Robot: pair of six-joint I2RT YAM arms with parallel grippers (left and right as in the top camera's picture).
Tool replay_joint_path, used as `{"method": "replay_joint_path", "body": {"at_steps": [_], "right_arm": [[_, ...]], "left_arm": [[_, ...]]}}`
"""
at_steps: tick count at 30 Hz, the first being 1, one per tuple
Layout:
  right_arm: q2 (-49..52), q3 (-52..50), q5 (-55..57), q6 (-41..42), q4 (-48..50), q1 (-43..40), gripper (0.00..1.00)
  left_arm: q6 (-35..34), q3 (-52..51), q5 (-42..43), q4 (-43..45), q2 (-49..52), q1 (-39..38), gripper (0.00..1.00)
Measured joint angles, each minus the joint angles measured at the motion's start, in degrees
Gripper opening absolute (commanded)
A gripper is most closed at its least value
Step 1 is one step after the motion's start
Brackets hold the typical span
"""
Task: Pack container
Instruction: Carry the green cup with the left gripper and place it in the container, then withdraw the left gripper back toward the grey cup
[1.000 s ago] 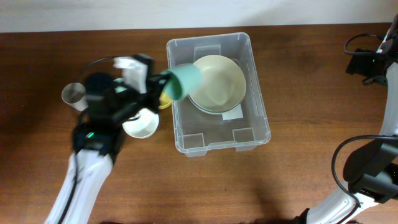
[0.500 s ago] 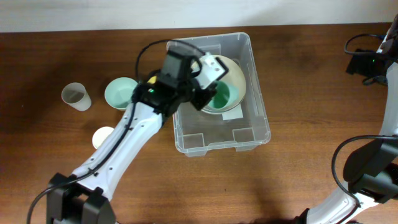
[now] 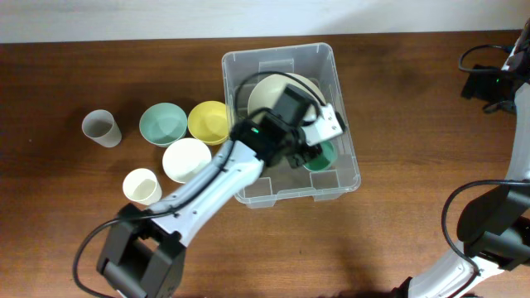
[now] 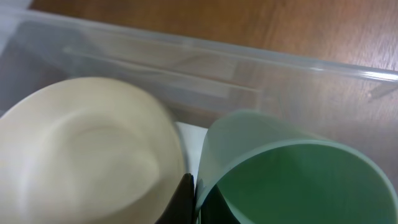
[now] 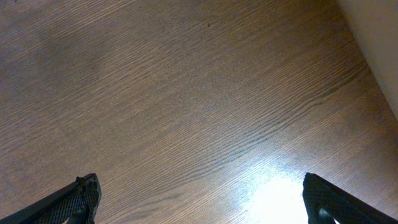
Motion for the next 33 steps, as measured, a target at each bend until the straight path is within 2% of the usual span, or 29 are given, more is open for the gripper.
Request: {"method": "replay_joint_path", "body": {"at_steps": [4,14,15,16,17,18,20,22,28,33], "right_arm": [[0.0,0.0,0.0,0.0,0.0,0.0,0.99],[0.0,0.0,0.0,0.0,0.0,0.0,0.99],[0.0,0.0,0.0,0.0,0.0,0.0,0.99],[0.0,0.0,0.0,0.0,0.0,0.0,0.99],[0.0,0.0,0.0,0.0,0.0,0.0,0.99],[0.0,0.0,0.0,0.0,0.0,0.0,0.99],[0.0,0.0,0.0,0.0,0.0,0.0,0.99],[0.0,0.0,0.0,0.0,0.0,0.0,0.99],[0.0,0.0,0.0,0.0,0.0,0.0,0.99],[0.0,0.0,0.0,0.0,0.0,0.0,0.99]], "left_arm": [[1.1,0.0,-2.7,0.0,0.5,-2.9,0.01],[1.7,0.0,-5.2,-1.7,3.5,-4.2,0.01],[1.7,0.0,-5.2,-1.7,4.1,-4.5,0.05],[1.7,0.0,-5.2,-1.8,4.5,-4.6,0.22],[2.0,0.0,-5.2,-1.9,4.7,-4.7,0.30],[2.1,0.0,-5.2,-1.9,4.7,-4.8,0.32],[2.2,0.0,-5.2,-1.9,4.7,-5.0,0.50],[2.2,0.0,-5.3,-1.9,4.7,-5.0,0.61],[1.7,0.8,-7.5,-1.8,4.7,-5.0,0.68],[-2.5,8.6,-12.4,-5.7,4.7,-4.2,0.75]]}}
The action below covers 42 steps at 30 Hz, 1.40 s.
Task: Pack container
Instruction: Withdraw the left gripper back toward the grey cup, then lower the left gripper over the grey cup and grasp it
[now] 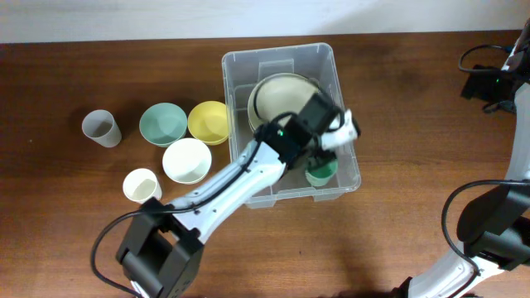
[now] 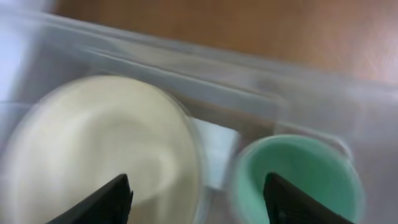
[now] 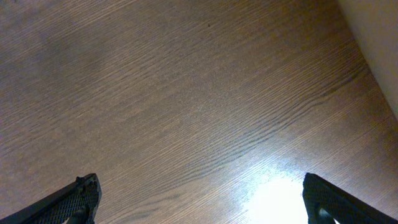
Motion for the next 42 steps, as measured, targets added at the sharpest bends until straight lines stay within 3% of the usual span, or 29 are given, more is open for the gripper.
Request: {"method": "replay_joint_path", "body": {"at_steps": [9,19,28,33,42], "right_arm": [[0.0,0.0,0.0,0.0,0.0,0.0,0.99],[0.0,0.0,0.0,0.0,0.0,0.0,0.99],[0.0,0.0,0.0,0.0,0.0,0.0,0.99],[0.0,0.0,0.0,0.0,0.0,0.0,0.99],[0.0,0.0,0.0,0.0,0.0,0.0,0.99]], "left_arm": [[-14.1,19.2,-2.6,-14.7,-0.3,13.0,0.84],[-28.7,20.7,-3.5,-24.8,-1.4,41.6,0.94],[-37.7,20.6,-3.8,-27.8,-1.4,59.9,0.99],[-43.8,20.2,-1.4,-29.3,-1.4,65.7,0.99],[-46.5,15.2,1.2,-26.3,2.6,66.2,0.99]]}}
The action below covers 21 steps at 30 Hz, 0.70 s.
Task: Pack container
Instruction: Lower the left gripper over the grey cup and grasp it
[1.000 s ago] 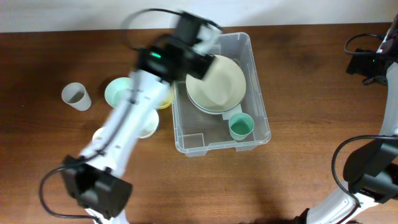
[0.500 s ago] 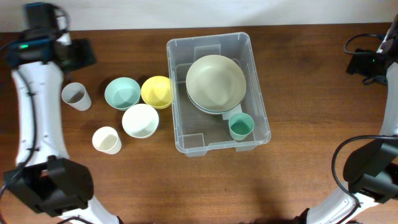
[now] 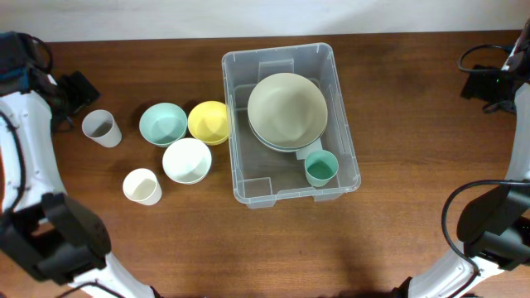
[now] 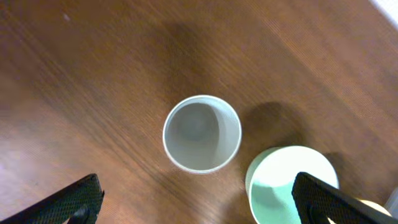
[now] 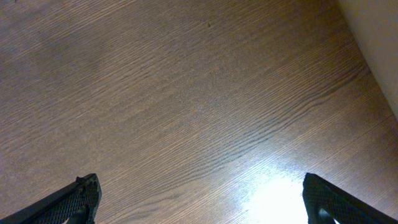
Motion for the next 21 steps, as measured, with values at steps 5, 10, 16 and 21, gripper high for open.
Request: {"method": "replay_joint_path", "body": {"at_steps": [5,10,16,21], "right_arm": [[0.0,0.0,0.0,0.0,0.0,0.0,0.99],[0.0,0.0,0.0,0.0,0.0,0.0,0.98],[0.0,0.0,0.0,0.0,0.0,0.0,0.99],[0.0,0.0,0.0,0.0,0.0,0.0,0.99]], "left_arm": [[-0.7,-0.4,0.3,0.3,5.6,0.2,0.99],[-1.6,-0.6,0.5,0.3,8.4,0.4,0.99],[-1.9,-1.1,0.5,0.9,10.8,0.5,0.98],[-2.1,-1.3,0.2,0.9,13.1,1.0,0.77]]}}
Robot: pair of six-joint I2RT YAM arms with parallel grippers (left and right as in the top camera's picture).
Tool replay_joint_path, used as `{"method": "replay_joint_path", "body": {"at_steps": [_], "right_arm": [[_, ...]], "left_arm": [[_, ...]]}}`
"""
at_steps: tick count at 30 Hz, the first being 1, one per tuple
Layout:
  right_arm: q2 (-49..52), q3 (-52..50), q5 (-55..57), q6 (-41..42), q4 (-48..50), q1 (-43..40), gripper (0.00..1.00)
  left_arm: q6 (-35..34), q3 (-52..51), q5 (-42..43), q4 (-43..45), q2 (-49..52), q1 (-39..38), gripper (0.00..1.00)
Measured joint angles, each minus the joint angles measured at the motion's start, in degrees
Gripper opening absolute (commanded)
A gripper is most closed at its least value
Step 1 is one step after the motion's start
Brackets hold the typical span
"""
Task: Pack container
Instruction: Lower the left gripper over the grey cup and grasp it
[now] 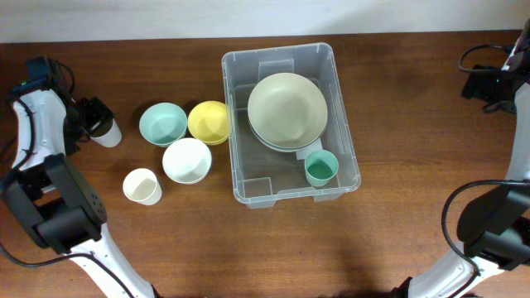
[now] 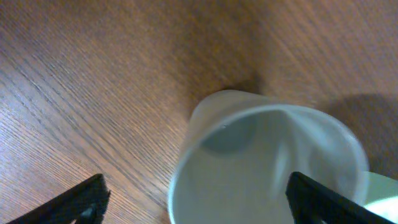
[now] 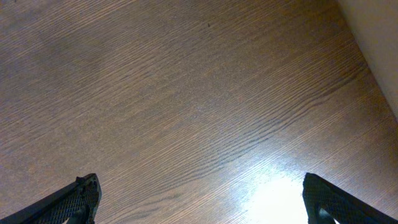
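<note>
The clear plastic container (image 1: 235, 170) stands mid-table. It holds a stack with a cream bowl (image 1: 287, 108) on top and a green cup (image 1: 320, 168) in its front right corner. At the far left my left gripper (image 1: 93, 116) is low over a grey cup (image 1: 108, 133). In the left wrist view that grey cup (image 2: 267, 162) fills the frame between my open left gripper (image 2: 196, 202), both fingers wide of its rim. My right gripper (image 3: 199, 199) hangs open over bare wood at the far right (image 1: 487, 83).
Left of the container sit a teal bowl (image 1: 162, 124), a yellow bowl (image 1: 209, 122), a white bowl (image 1: 186, 160) and a cream cup (image 1: 142, 185). The table's back edge runs close behind the left arm.
My left gripper has come down and moved right onto the grey cup. The cup now sits between its open fingers instead of well below them. The right arm is unchanged.
My left gripper was first inside the container, shut on the green cup beside the cream bowl. Then it was open, with the cup standing in the front right corner. Later it hovered open above the grey cup at the far left, and now it straddles that cup.
</note>
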Motion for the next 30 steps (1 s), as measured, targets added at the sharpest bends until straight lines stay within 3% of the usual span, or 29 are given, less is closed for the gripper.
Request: {"method": "replay_joint_path", "body": {"at_steps": [4,6,10,14,21,23,30], "right_arm": [[0.0,0.0,0.0,0.0,0.0,0.0,0.99],[0.0,0.0,0.0,0.0,0.0,0.0,0.99],[0.0,0.0,0.0,0.0,0.0,0.0,0.99],[0.0,0.0,0.0,0.0,0.0,0.0,0.99],[0.0,0.0,0.0,0.0,0.0,0.0,0.99],[0.0,0.0,0.0,0.0,0.0,0.0,0.99],[0.0,0.0,0.0,0.0,0.0,0.0,0.99]], "left_arm": [[-0.6,-0.3,-1.0,0.0,0.3,0.3,0.39],[-0.4,-0.3,-1.6,0.0,0.3,0.3,0.30],[-0.2,-0.3,-2.4,0.0,0.3,0.3,0.28],[-0.3,-0.3,-2.8,0.0,0.3,0.3,0.11],[0.0,-0.3,-2.9,0.0,0.3,0.4,0.11],[-0.1,-0.3,-2.8,0.0,0.3,0.3,0.01],[0.2,-0.3,-2.8,-0.1,0.3,0.4,0.01]]}}
